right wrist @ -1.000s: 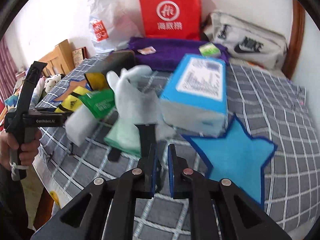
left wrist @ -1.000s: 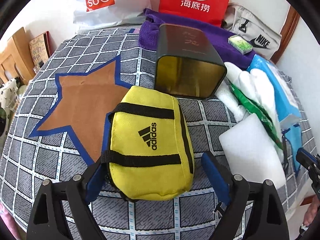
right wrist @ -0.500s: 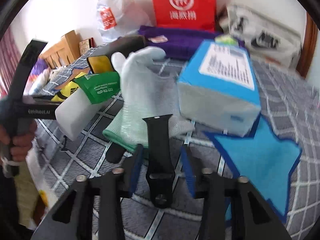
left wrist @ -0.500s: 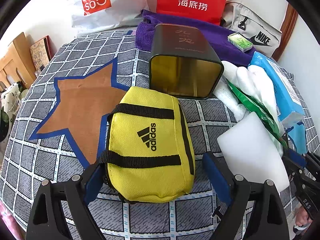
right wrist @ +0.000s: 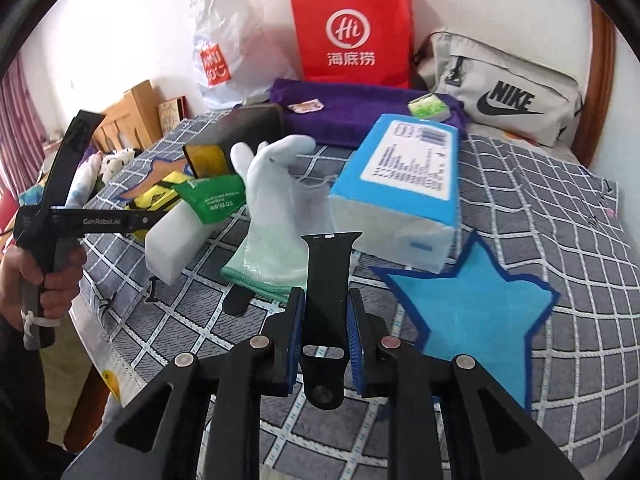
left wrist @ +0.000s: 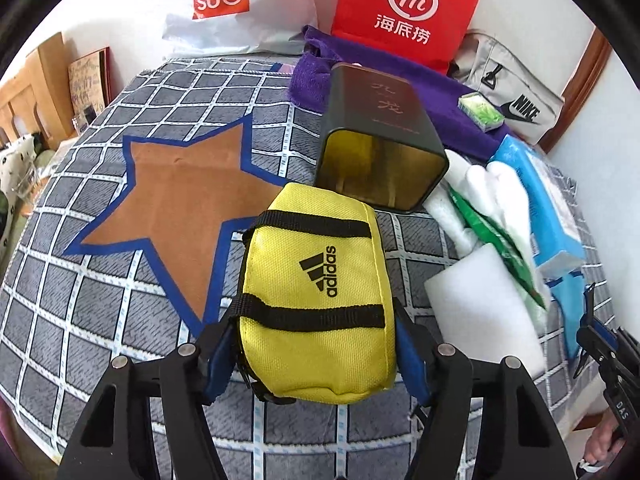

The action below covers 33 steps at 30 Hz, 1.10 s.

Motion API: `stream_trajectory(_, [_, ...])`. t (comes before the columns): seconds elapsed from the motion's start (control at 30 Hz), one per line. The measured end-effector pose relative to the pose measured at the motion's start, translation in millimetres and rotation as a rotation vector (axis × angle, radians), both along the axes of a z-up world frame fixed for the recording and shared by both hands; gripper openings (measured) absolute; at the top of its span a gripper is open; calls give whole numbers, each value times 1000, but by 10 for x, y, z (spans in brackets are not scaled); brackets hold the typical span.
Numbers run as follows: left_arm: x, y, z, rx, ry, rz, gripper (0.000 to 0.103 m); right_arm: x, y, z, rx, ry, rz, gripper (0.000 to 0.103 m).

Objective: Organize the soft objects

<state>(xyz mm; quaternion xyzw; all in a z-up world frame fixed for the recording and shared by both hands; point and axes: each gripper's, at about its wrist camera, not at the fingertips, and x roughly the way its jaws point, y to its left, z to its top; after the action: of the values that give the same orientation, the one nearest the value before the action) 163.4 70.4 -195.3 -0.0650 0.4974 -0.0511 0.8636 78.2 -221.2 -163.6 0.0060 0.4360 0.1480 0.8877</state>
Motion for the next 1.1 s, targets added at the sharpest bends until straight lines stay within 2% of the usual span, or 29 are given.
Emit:
stream_trajectory(0.33, [-36,86,341,-16,-49,20,65,90,-160,243,44,-15,-47,21])
stream_trajectory(0.7, [166,74,765,-30,-116,18,65,405,-180,539,39,-45,-65,21])
stream_trajectory(1.1, [568,-143,936,-34,-121,-14,65,908,-312,707,41,-44,-119,21])
